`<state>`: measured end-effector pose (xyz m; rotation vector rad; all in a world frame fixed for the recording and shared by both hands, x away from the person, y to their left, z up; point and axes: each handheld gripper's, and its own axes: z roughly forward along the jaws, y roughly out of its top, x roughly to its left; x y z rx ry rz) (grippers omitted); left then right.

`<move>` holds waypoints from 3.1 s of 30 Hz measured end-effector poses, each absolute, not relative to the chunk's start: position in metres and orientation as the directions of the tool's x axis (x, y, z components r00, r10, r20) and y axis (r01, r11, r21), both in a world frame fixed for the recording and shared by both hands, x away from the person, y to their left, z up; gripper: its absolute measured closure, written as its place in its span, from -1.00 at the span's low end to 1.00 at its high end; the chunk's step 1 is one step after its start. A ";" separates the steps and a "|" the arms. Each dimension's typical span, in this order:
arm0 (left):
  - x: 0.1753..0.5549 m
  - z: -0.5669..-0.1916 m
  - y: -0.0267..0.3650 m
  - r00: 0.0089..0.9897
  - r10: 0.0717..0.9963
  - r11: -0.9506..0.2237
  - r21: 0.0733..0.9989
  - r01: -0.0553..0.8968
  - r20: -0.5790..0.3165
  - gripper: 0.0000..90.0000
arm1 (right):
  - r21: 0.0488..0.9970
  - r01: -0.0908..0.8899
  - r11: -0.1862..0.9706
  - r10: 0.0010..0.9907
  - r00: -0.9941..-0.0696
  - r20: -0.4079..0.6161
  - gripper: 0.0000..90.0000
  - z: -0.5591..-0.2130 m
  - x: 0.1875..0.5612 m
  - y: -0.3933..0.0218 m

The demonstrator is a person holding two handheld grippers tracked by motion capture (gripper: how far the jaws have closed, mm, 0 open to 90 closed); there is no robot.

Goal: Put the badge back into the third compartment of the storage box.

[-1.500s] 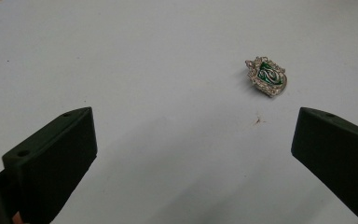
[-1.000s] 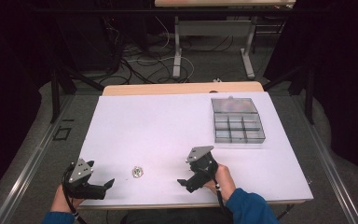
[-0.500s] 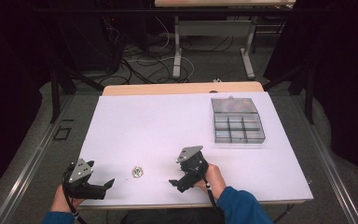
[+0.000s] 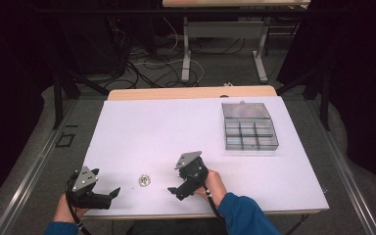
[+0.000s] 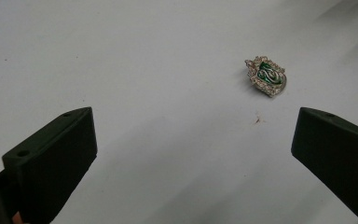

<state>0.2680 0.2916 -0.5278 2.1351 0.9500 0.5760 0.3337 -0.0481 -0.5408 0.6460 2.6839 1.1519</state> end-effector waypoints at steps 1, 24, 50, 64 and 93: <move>0.268 -0.528 0.292 0.629 0.770 -0.471 0.759 0.450 0.105 -1.00 | 0.727 0.308 0.613 0.425 -0.905 0.024 -1.00 -0.542 0.335 -0.047; 0.269 -0.529 0.291 0.631 0.769 -0.471 0.761 0.447 0.105 -1.00 | 0.735 0.314 0.600 0.400 -0.914 0.064 -1.00 -0.550 0.347 -0.003; 0.269 -0.529 0.291 0.634 0.767 -0.472 0.760 0.447 0.103 -1.00 | 0.725 0.291 0.624 0.394 -0.919 0.030 -0.19 -0.559 0.354 0.043; 0.269 -0.529 0.291 0.638 0.764 -0.474 0.757 0.450 0.099 -1.00 | 0.697 0.319 0.642 0.387 -0.920 0.065 0.33 -0.558 0.352 0.054; 0.270 -0.530 0.289 0.638 0.763 -0.474 0.758 0.447 0.101 -1.00 | 0.716 0.356 0.600 0.398 -0.910 0.119 0.77 -0.547 0.343 0.044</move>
